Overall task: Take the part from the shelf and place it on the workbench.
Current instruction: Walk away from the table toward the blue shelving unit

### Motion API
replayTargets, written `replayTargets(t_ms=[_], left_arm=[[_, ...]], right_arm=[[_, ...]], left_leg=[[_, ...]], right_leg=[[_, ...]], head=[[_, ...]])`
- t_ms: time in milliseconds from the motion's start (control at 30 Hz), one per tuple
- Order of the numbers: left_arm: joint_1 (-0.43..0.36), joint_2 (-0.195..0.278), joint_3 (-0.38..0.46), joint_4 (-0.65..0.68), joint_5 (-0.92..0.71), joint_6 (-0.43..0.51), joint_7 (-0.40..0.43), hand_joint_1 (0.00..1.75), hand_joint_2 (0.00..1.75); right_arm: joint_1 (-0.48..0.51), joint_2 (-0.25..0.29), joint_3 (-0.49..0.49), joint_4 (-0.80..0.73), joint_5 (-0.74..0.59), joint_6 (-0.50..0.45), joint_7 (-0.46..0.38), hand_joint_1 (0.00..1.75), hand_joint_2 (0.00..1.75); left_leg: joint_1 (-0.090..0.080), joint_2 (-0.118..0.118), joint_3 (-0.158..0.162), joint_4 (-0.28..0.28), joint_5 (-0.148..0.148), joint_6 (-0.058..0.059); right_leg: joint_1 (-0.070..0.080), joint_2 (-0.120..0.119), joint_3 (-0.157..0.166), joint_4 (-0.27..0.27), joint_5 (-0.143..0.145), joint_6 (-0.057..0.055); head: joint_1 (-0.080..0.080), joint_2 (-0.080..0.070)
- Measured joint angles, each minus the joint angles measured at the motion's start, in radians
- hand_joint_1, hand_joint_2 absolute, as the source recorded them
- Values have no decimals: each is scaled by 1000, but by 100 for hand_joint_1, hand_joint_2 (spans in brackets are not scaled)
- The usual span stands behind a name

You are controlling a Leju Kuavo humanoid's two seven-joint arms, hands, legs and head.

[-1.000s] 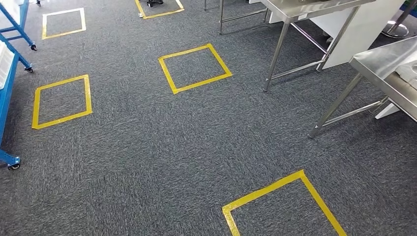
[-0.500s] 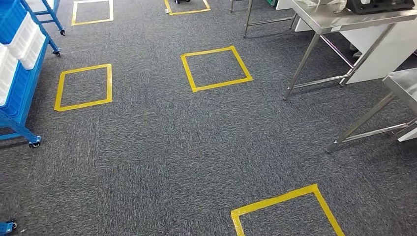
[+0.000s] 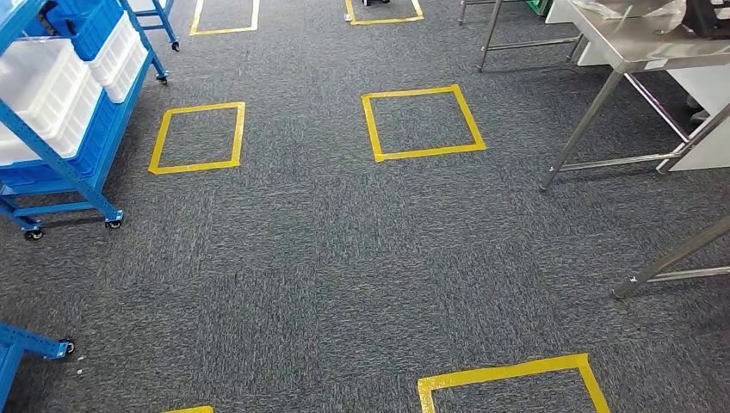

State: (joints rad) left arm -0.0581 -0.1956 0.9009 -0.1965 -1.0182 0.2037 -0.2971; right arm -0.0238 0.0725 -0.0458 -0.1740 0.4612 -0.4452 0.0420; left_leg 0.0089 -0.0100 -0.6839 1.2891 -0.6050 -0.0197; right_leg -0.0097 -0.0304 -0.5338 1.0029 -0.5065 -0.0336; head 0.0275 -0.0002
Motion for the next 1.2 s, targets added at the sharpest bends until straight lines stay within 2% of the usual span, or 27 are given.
replayTargets(t_ms=[33,67,100,133,167,200,233,300,367,433,467,500,533,567,600,667,733,800,867,900,967,1000,1033,1067,1100,1133,1200], left_arm=[[1,0,0,0,-1,0,1,0,0],[2,0,-1,0,-2,0,1,0,0],[3,0,-1,0,-2,0,2,0,0],[2,0,-1,0,-2,0,2,0,0],[1,0,-1,0,-2,0,2,0,0],[0,0,-1,0,-1,0,2,0,0],[0,0,-1,0,-1,-1,2,0,0],[3,0,-1,0,-1,-1,2,0,0],[4,-1,-1,0,-1,-1,2,0,0],[2,-1,-1,0,-2,-2,3,0,0],[1,-1,-1,0,-2,-2,3,0,0],[1,-1,-1,0,-2,-2,4,0,0],[3,-1,-1,0,-2,-3,5,0,0],[4,-1,-1,0,-3,-3,6,0,0],[4,-2,-1,0,-3,-3,7,0,0],[3,-3,-1,0,-4,-3,7,0,0],[3,-4,-1,0,-4,-3,8,0,0],[5,-4,-1,0,-5,-3,8,0,0],[6,-4,-1,0,-5,-3,9,0,0],[5,-4,-1,0,-5,-3,9,0,0],[3,-4,-1,0,-5,-3,10,0,0],[4,-4,-1,0,-5,-2,10,0,0],[5,-5,-1,0,-5,-2,11,0,0],[6,-5,-1,0,-5,-1,11,0,0],[7,-4,-1,0,-5,-1,11,0,0],[7,-4,-1,0,-5,0,12,0,0],[4,-4,-1,0,-5,0,12,0,0]], right_arm=[[0,0,0,0,0,1,0,0,0],[0,-1,1,0,0,3,0,0,0],[-1,-1,2,0,0,4,0,0,0],[-1,-1,3,0,1,5,0,0,0],[0,0,5,0,2,5,0,0,0],[-1,0,7,0,4,6,1,0,0],[-1,0,8,0,6,6,1,0,0],[-5,0,11,0,10,7,1,0,0],[-6,0,12,0,14,7,2,0,0],[-2,0,14,0,15,7,6,0,0],[-1,0,14,0,15,7,9,0,0],[0,0,15,0,15,7,12,0,0],[0,0,16,0,16,7,14,0,0],[0,0,16,0,16,7,15,0,0],[1,0,16,0,17,7,16,0,0],[3,0,16,1,17,7,16,0,0],[1,0,17,1,17,7,16,0,0],[-3,0,17,1,17,6,16,0,0],[-4,0,17,1,17,6,16,0,0],[-2,0,17,1,17,6,16,0,0],[3,0,18,1,17,7,16,0,0],[4,0,18,1,17,7,16,0,0],[5,0,18,2,18,7,16,0,0],[5,0,18,2,18,7,16,0,0],[4,0,18,2,18,7,16,0,0],[4,0,18,2,18,8,16,0,0],[4,0,18,2,18,8,16,0,0]], left_leg=[[1,2,-1,6,7,-1],[2,6,19,-29,31,-1],[2,16,54,-94,65,2],[0,38,93,-167,91,6],[-4,55,124,-227,110,11],[-8,69,141,-262,118,16],[-12,74,144,-276,117,21],[-12,56,143,-282,123,32],[-8,39,147,-291,132,45],[-7,20,145,-295,138,54],[-8,10,143,-295,139,56],[-9,0,142,-294,140,57],[-9,-12,142,-293,140,57],[-9,-24,142,-292,139,56],[-8,-36,143,-290,138,55],[-8,-58,142,-282,135,47],[-8,-73,136,-278,134,33],[-6,-84,132,-281,136,19],[-5,-64,121,-258,118,9],[-5,-45,104,-219,92,5],[-4,-11,45,-91,24,-1],[-2,-4,18,-32,1,-4],[-2,0,5,-1,-4,-6],[-1,4,11,-10,10,-6],[-1,9,37,-59,41,-4],[-2,23,76,-132,76,1],[-10,52,136,-252,118,13]], right_leg=[[1,-10,0,0,-1,0],[2,-20,1,1,-2,0],[3,-29,4,1,-3,2],[4,-38,6,2,-5,4],[7,-45,9,3,-8,9],[9,-53,11,4,-10,13],[10,-60,12,4,-11,18],[9,-69,15,6,-14,29],[4,-35,3,37,-41,40],[0,13,-48,145,-103,48],[-1,23,-82,211,-132,50],[-2,26,-109,262,-146,51],[-4,27,-121,281,-141,53],[-6,29,-114,259,-114,53],[-8,34,-90,204,-75,53],[-12,65,-33,77,-16,49],[-10,86,-11,24,-4,42],[-8,73,-10,18,-1,30],[-10,54,-6,8,5,15],[-10,43,-5,4,6,8],[-5,19,-5,3,5,-1],[-2,7,-5,4,4,-2],[-1,-4,-5,4,3,-3],[1,-14,-4,4,2,-3],[2,-23,-2,4,1,-3],[3,-31,1,4,-1,-1],[7,-47,8,6,-6,6]], head=[[0,0],[0,0],[0,0],[0,0],[1,0],[1,0],[2,0],[2,0],[2,0],[3,0],[3,0],[3,0],[3,0],[3,0],[3,0],[3,0],[2,0],[2,0],[0,0],[-1,0],[-4,0],[-3,0],[-3,0],[-3,0],[-3,0],[-3,0],[-3,0]])
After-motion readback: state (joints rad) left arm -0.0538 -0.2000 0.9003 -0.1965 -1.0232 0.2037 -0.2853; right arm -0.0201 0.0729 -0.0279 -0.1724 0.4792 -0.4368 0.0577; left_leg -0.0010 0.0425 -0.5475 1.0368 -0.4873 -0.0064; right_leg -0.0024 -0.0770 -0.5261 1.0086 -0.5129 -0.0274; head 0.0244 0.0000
